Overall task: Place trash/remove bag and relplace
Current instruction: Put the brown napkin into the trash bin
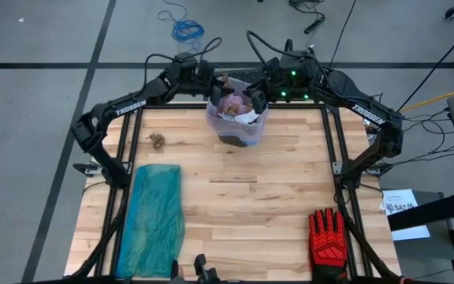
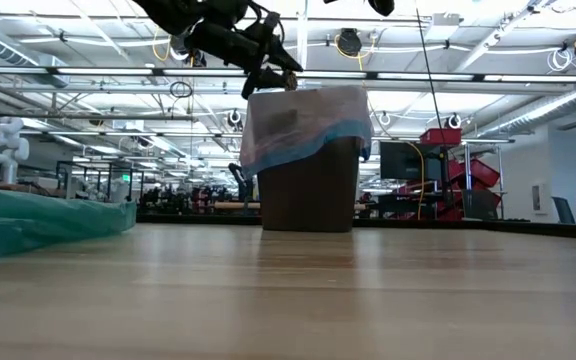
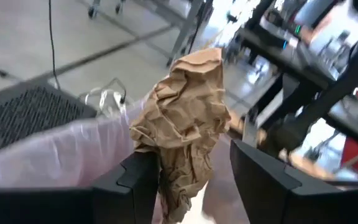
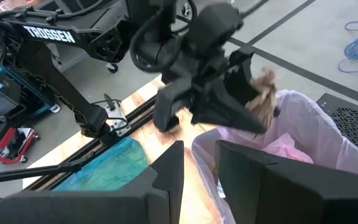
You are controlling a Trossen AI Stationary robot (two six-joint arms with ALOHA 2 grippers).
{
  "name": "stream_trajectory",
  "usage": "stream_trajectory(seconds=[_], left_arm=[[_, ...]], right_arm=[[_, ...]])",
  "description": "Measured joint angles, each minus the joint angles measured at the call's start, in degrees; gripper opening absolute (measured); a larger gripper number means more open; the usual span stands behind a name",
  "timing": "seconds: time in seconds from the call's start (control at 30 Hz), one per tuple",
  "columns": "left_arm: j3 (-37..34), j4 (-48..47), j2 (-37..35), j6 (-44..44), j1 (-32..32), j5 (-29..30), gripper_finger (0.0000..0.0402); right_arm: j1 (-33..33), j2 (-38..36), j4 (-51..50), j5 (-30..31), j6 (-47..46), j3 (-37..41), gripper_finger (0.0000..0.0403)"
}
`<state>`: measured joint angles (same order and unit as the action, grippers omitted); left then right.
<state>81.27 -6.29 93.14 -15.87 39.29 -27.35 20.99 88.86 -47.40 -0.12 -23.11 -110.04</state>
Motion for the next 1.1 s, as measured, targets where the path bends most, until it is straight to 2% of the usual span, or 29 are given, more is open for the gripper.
stream_trajectory(seconds=[0.13, 0.23, 0.43, 0.53, 0.83, 0.97, 1.1], left_arm=[[0.1, -3.3, 0.0, 4.6, -0.8, 0.5, 0.0189], [2.4, -9.2, 0.0, 10.3, -1.5, 1.9, 0.0189], [10.1, -24.3, 0.0, 30.4, -4.6, 16.9, 0.0190], [13.2, -25.6, 0.0, 35.1, -6.0, 19.5, 0.0190], [14.8, -28.0, -0.1, 35.7, -7.1, 22.4, 0.0190], [14.8, -40.3, -0.6, 35.7, -7.0, 32.2, 0.0190], [14.8, -60.7, -0.6, 31.5, -5.7, 44.1, 0.0190]], right_arm=[[0.0, 0.0, 0.0, 0.0, 0.2, 0.0, 0.0084], [0.0, 0.0, 0.0, 0.0, 0.3, 0.0, 0.0084], [0.0, 0.0, 0.0, 0.0, 1.6, 0.0, 0.0084], [0.1, 0.0, 0.0, 0.0, 1.8, 0.0, 0.0084], [0.3, 0.0, 1.0, 0.0, 1.8, 0.0, 0.0084], [0.3, 0.0, 1.1, 0.0, 1.8, 0.0, 0.0084], [0.3, 0.0, 1.8, 0.0, 1.5, 0.0, 0.0084]])
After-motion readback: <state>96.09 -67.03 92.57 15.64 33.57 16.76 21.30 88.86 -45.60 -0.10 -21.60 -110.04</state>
